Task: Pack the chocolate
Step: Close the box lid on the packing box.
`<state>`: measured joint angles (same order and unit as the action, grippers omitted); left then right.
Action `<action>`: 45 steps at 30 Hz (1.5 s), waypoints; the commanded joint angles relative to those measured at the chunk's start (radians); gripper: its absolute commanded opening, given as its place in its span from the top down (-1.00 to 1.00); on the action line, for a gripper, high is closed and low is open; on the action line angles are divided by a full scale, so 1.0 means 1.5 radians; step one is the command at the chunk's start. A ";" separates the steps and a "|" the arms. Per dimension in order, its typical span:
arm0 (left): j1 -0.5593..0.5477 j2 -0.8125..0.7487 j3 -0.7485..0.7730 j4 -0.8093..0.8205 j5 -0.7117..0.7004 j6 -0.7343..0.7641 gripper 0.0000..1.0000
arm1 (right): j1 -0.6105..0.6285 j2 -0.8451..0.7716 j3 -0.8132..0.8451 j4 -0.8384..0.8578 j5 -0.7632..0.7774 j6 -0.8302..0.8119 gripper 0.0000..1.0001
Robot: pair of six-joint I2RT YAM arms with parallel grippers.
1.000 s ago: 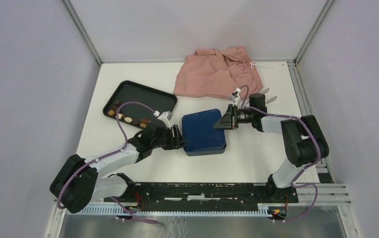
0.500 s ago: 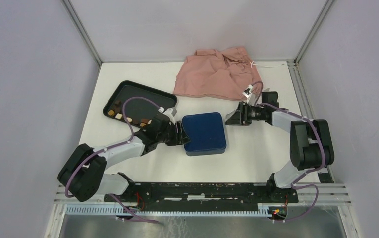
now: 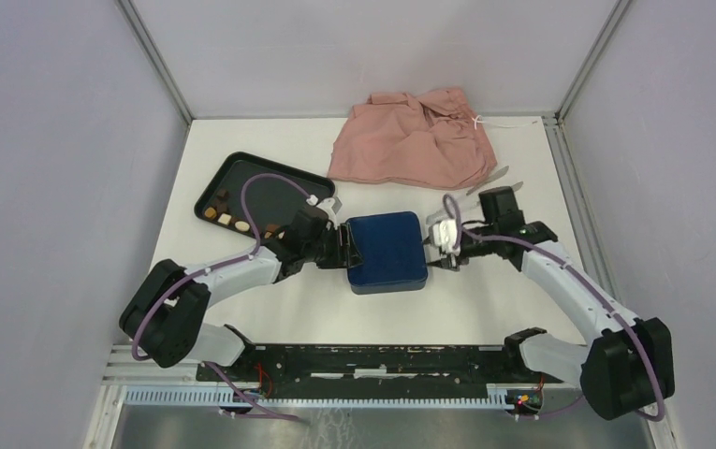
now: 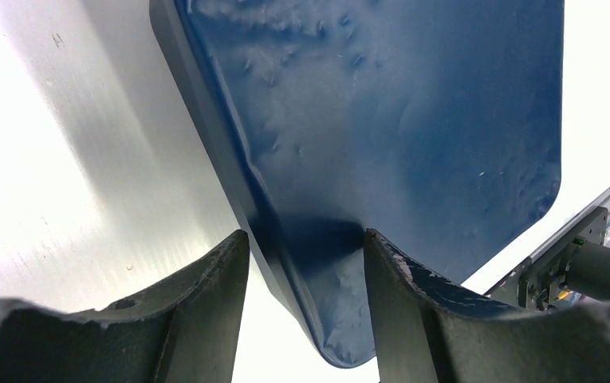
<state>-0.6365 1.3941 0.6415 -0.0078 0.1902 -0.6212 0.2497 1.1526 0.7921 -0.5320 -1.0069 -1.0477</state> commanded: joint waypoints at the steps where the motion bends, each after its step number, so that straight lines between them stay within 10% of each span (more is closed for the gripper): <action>1: -0.004 0.015 0.024 -0.038 -0.011 0.043 -0.22 | 0.109 0.002 -0.026 -0.085 0.041 -0.243 0.00; 8: -0.004 0.036 0.039 -0.038 -0.005 0.050 -0.26 | 0.366 0.099 -0.017 -0.002 0.299 -0.100 0.49; 16: -0.006 0.028 0.058 -0.038 -0.014 0.056 -0.30 | 0.403 0.161 -0.006 0.051 0.447 0.013 0.57; 34: -0.006 -0.207 0.039 -0.095 -0.124 0.062 -0.60 | 0.330 0.081 0.003 -0.094 0.259 -0.116 0.51; 45: -0.005 -0.205 0.015 -0.222 -0.224 0.052 0.51 | 0.218 0.049 0.026 -0.146 0.194 -0.143 0.49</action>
<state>-0.6418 1.0325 0.6838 -0.2855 -0.1085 -0.5591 0.5987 1.2434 0.8001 -0.7227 -0.6746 -1.2373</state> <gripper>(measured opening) 0.298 0.254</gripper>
